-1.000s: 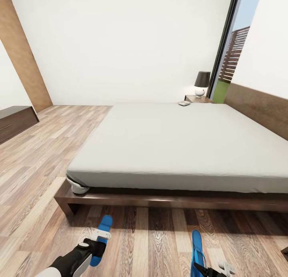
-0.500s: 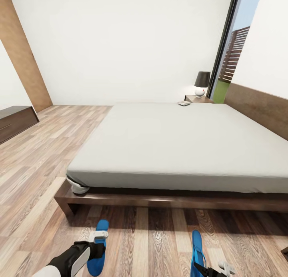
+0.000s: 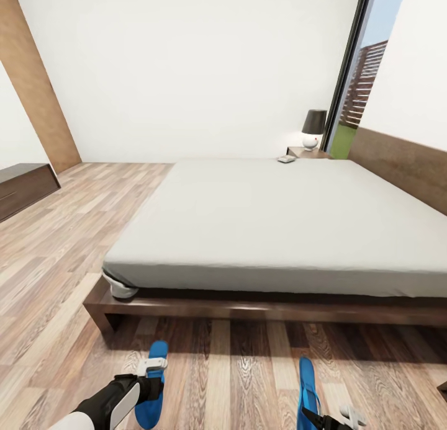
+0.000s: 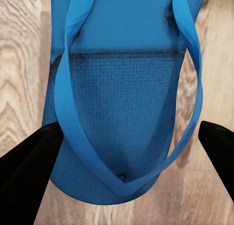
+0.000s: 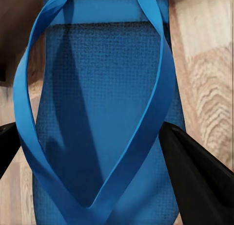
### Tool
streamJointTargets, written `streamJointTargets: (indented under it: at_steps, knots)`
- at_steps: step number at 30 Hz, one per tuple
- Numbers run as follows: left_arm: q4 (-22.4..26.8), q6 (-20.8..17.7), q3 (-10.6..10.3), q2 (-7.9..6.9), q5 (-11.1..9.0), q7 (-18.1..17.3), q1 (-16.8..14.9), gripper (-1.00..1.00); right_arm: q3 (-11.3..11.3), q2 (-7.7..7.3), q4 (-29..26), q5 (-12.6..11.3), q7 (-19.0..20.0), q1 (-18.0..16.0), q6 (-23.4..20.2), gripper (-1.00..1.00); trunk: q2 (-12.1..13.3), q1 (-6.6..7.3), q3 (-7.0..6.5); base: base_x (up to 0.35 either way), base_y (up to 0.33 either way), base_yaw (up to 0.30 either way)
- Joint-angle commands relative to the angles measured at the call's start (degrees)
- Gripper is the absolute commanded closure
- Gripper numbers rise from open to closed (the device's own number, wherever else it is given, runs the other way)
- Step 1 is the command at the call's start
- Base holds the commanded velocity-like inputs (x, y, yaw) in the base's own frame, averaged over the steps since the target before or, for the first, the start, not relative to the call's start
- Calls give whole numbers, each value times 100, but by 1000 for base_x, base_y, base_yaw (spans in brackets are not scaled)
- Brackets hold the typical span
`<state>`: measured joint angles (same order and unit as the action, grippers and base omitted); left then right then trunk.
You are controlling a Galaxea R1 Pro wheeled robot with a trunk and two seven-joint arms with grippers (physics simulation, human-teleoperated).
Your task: In the bedroom, move the book from the bed onto either nightstand, and place the two sandals side by side next to the bed.
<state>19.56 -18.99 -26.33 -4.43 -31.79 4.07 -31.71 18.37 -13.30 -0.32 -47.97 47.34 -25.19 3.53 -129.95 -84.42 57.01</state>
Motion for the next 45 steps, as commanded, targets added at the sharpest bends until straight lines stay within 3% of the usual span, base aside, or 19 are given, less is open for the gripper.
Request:
streamJointTargets:
  at_steps: [1, 4, 6, 7, 10, 12, 14, 18, 33, 41, 43, 45]
  knots:
    - [19, -26, -47, -6, -55, 50, -2, 100, 34, -6, 29, -32, 5, -4, 34, 100, -44, -21, 23, 0, 0, 0]
    - [17, -26, -47, -5, -55, 50, -2, 100, -2, -84, 99, -43, 31, -9, -33, 100, -164, -87, 77, 0, 0, 0]
    - [20, -26, -46, -5, -55, 50, -2, 100, -23, -486, 64, -54, 50, -11, -352, 100, -244, -131, 113, 0, 0, 0]
    - [20, -26, -47, -5, -55, 50, -2, 100, -48, -804, -27, -59, 150, -9, -738, 100, -284, -153, 131, 0, 0, 0]
    - [21, -26, -47, -5, -55, 50, -2, 100, -90, -1219, -515, -113, 896, -11, -1660, 100, -405, -219, 185, 0, 0, 0]
    - [21, -26, -47, 2, -55, 50, -2, 100, -101, -1384, -881, -230, 1529, -8, -2524, 100, -485, -263, 221, 0, 0, 0]
    - [21, -26, -47, 8, -55, 50, -2, 100, -105, -1430, -1012, -287, 1749, -11, -2971, 100, -565, -307, 257, 0, 0, 0]
    - [28, -26, -47, 12, -55, 50, -2, 100, -121, -1454, -1092, -322, 1877, -12, -3265, 100, -725, -395, 329, 0, 0, 0]
    - [179, -43, -53, 5, -46, 73, -2, 100, -141, -1497, -1079, -327, 1902, -12, -3329, 100, -1327, -724, 598, 0, 0, 0]
    - [180, -62, -54, -3, -46, 85, -2, 100, -141, -1499, -1076, -327, 1900, -12, -3332, 100, -1339, -746, 775, 0, 0, 0]
    - [180, -66, -55, -4, -46, 86, -2, 100, -141, -1529, -1076, -327, 1901, -10, -3332, 100, -1342, -751, 819, 0, 0, 0]
    - [180, -66, -56, -5, -46, 86, -2, 100, -141, -1689, -1069, -340, 1902, -10, -3332, 100, -1344, -756, 864, 0, 0, 0]
